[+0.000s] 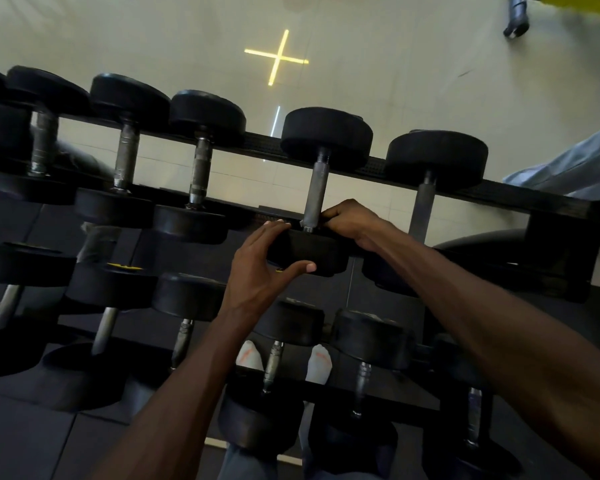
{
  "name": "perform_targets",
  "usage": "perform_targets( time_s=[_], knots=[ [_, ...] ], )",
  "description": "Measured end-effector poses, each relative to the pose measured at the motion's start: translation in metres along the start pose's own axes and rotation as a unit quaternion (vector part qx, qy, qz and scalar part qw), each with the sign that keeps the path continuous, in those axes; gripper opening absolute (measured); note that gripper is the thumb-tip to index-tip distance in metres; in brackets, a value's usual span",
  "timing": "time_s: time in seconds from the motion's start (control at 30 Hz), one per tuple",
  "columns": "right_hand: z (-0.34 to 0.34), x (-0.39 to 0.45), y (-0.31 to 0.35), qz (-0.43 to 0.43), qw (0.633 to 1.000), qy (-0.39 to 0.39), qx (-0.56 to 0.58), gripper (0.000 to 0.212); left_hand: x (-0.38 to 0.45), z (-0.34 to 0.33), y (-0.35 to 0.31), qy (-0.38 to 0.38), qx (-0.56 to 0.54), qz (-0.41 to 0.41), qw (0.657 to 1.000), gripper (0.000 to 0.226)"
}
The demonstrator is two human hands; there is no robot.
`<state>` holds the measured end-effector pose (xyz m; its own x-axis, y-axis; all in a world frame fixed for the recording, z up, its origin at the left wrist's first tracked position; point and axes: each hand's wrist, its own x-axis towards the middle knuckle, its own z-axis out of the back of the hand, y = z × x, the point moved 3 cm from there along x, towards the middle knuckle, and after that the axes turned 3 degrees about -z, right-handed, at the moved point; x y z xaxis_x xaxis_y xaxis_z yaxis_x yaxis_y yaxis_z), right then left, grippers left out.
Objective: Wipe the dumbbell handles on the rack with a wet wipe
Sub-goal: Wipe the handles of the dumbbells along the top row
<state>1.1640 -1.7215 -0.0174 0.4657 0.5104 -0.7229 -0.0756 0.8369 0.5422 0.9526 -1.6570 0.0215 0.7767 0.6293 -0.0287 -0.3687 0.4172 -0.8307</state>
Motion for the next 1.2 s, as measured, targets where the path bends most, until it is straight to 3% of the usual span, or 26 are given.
perform_targets(
  time_s=[0.33, 0.4, 0.47, 0.57, 0.67, 0.73, 0.83, 0.97, 1.07, 1.2],
  knots=[
    [0.016, -0.012, 0.007, 0.042, 0.993, 0.027, -0.111, 0.017, 0.002, 0.000, 0.004, 0.000, -0.002, 0.004, 1.000, 0.083],
    [0.028, -0.026, 0.013, 0.083, 0.991, 0.045, -0.099, 0.014, 0.001, 0.000, 0.004, -0.002, -0.003, 0.002, 1.000, 0.083],
    [0.037, -0.037, 0.030, 0.177, 0.979, 0.035, -0.096, 0.014, 0.001, -0.001, 0.004, -0.001, -0.007, 0.002, 1.000, 0.084],
    [0.028, -0.025, 0.073, 0.318, 0.910, -0.043, -0.263, 0.021, 0.001, 0.000, 0.003, 0.000, 0.001, 0.005, 1.000, 0.085],
    [-0.004, -0.013, 0.080, 0.323, 0.811, 0.022, -0.487, 0.023, 0.001, 0.001, -0.002, 0.001, 0.008, 0.001, 1.000, 0.082],
    [-0.014, -0.021, 0.078, 0.326, 0.767, 0.042, -0.551, 0.019, 0.002, 0.002, -0.004, 0.005, 0.010, -0.008, 1.000, 0.079],
    [-0.013, -0.027, 0.081, 0.347, 0.775, 0.056, -0.525, 0.017, 0.003, 0.003, -0.004, 0.010, 0.018, -0.012, 1.000, 0.081],
    [-0.001, -0.027, 0.068, 0.366, 0.813, 0.072, -0.446, 0.020, 0.002, 0.002, -0.002, 0.008, 0.016, -0.004, 1.000, 0.084],
    [0.013, -0.034, 0.049, 0.371, 0.861, 0.048, -0.346, 0.021, 0.001, 0.002, -0.003, 0.002, 0.016, 0.002, 1.000, 0.084],
    [0.039, -0.042, 0.016, 0.294, 0.944, -0.047, -0.144, 0.022, 0.001, 0.002, -0.005, 0.011, 0.039, 0.001, 0.999, 0.081]
  ],
)
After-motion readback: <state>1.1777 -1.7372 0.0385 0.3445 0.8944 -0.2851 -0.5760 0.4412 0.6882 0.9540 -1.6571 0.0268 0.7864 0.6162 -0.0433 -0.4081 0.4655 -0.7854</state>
